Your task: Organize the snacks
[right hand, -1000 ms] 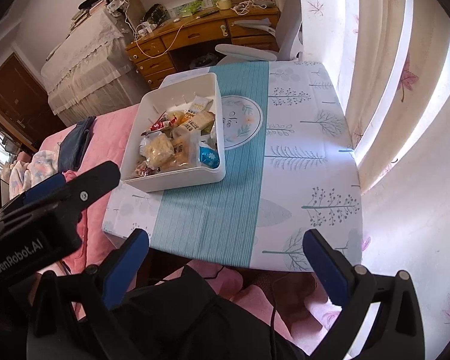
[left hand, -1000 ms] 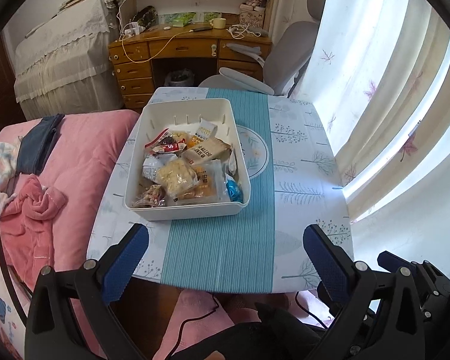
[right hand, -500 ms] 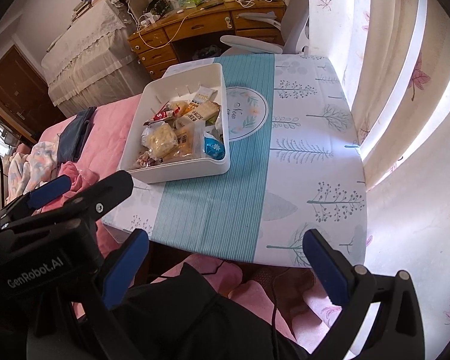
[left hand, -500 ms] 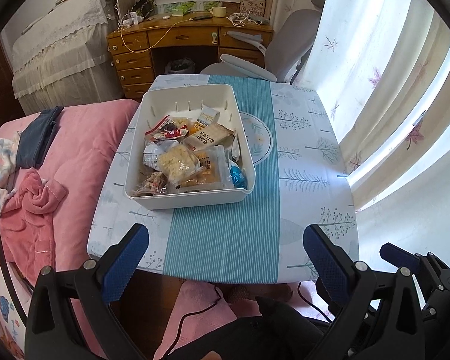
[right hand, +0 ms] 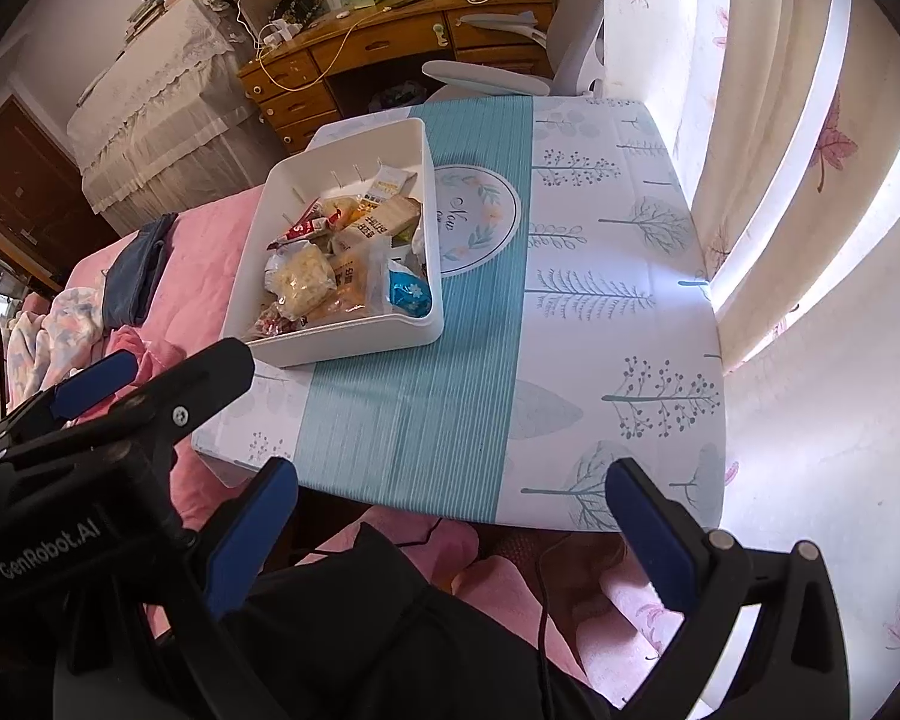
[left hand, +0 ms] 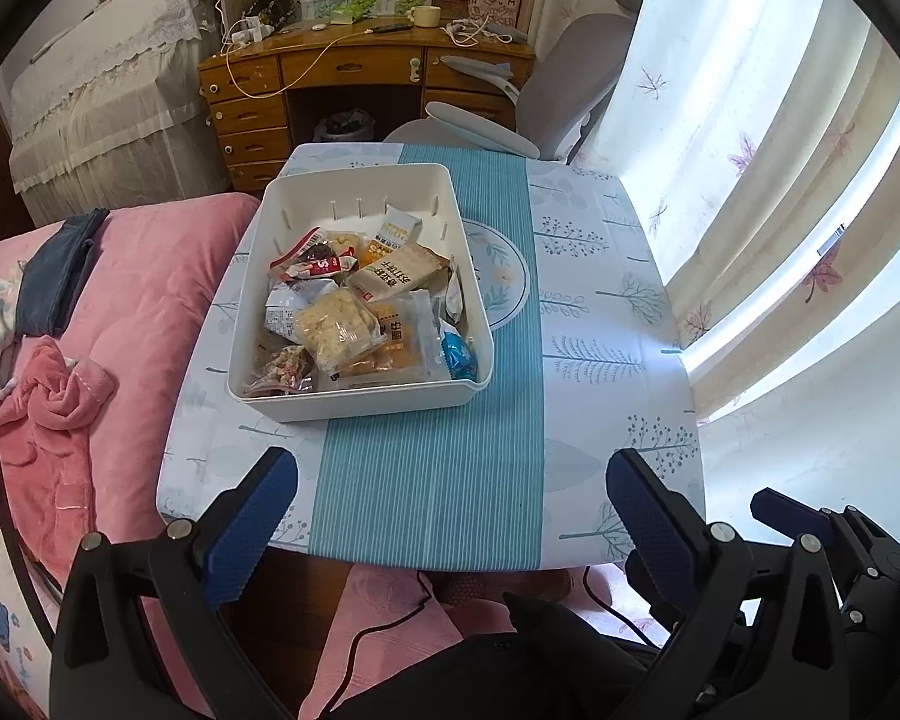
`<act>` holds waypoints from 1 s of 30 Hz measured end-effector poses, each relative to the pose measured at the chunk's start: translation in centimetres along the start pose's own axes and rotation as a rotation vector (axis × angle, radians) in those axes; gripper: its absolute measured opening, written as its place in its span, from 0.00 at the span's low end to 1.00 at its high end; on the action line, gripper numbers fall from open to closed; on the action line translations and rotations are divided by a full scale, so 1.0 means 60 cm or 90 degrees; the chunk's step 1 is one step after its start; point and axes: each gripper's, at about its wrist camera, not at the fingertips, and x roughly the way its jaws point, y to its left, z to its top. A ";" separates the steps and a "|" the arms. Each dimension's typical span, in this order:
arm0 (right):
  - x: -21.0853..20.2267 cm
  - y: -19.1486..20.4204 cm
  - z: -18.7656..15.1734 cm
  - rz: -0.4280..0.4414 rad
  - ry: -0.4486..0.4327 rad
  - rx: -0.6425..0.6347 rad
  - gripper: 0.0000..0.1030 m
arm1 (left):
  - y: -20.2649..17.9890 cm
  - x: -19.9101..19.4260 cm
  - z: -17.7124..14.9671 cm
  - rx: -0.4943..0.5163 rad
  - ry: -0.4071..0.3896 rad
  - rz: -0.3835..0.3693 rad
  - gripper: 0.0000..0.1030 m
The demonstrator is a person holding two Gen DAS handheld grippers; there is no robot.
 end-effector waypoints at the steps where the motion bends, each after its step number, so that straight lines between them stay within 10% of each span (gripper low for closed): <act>1: 0.002 -0.001 0.001 0.000 0.002 0.001 1.00 | 0.000 -0.001 0.000 0.001 0.000 0.000 0.99; 30: 0.010 -0.037 0.004 0.010 0.022 0.025 1.00 | -0.026 0.017 0.002 0.012 0.015 0.000 0.99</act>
